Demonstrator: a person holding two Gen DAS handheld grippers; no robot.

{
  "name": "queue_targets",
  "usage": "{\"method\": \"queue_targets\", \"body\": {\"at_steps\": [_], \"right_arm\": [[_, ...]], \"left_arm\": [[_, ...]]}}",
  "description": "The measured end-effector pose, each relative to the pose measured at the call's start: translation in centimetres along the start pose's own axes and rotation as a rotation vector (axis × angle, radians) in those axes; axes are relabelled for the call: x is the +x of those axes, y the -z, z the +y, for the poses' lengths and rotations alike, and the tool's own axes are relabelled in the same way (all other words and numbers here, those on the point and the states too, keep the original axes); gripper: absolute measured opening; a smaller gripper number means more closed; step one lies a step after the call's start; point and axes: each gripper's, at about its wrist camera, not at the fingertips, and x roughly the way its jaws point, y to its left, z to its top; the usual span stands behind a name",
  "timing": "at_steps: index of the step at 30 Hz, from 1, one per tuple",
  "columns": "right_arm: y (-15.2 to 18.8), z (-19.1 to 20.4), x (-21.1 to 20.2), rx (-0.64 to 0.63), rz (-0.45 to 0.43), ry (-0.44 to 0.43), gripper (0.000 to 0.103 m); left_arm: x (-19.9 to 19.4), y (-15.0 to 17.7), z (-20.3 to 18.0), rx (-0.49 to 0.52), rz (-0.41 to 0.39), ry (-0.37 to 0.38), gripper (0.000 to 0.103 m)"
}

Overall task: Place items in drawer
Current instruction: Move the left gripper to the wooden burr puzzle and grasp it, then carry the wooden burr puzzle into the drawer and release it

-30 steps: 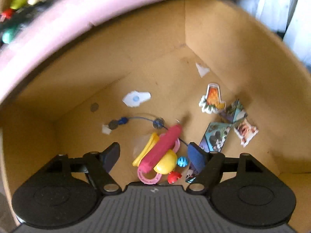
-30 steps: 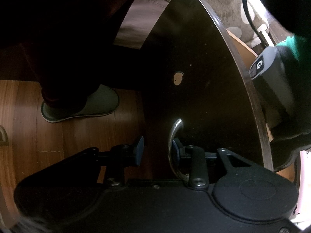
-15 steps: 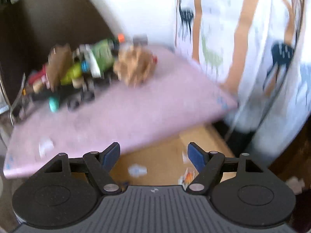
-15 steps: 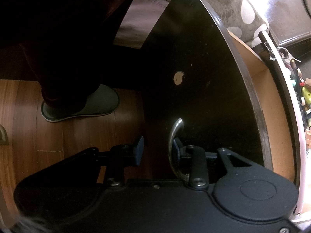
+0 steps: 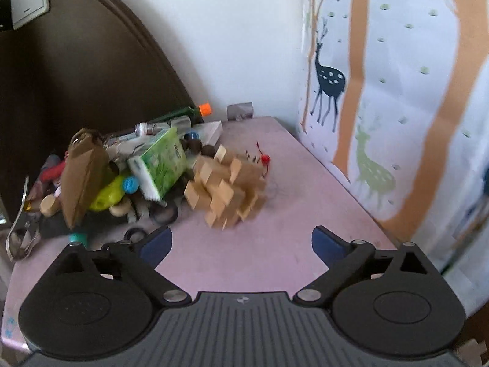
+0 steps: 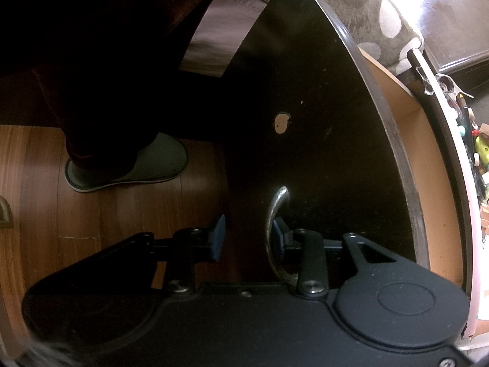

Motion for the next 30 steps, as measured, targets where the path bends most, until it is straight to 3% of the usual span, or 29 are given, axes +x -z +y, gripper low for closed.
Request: {"method": "queue_targets", "body": {"at_steps": [10, 18, 22, 23, 25, 30], "right_arm": [[0.3, 0.0, 0.0, -0.001, -0.006, 0.001, 0.035], [0.5, 0.0, -0.1, -0.002, -0.012, 0.003, 0.035], [0.5, 0.0, -0.1, -0.001, -0.013, 0.003, 0.035], [0.5, 0.0, -0.1, -0.001, -0.013, 0.003, 0.035], [0.5, 0.0, -0.1, -0.001, -0.014, 0.003, 0.035], [0.5, 0.0, -0.1, 0.000, -0.013, 0.003, 0.035]], "left_arm": [[5.1, -0.2, -4.3, 0.185, -0.083, -0.230, 0.099], [7.6, -0.7, -5.1, 0.189, -0.109, -0.357, 0.099], [9.1, -1.0, -5.1, 0.226, -0.086, -0.376, 0.098], [9.3, -1.0, -4.9, 0.225, -0.076, -0.376, 0.093], [9.5, -1.1, -4.4, 0.204, -0.053, -0.354, 0.079], [7.7, -1.3, -3.0, 0.155, -0.050, -0.279, 0.077]]}}
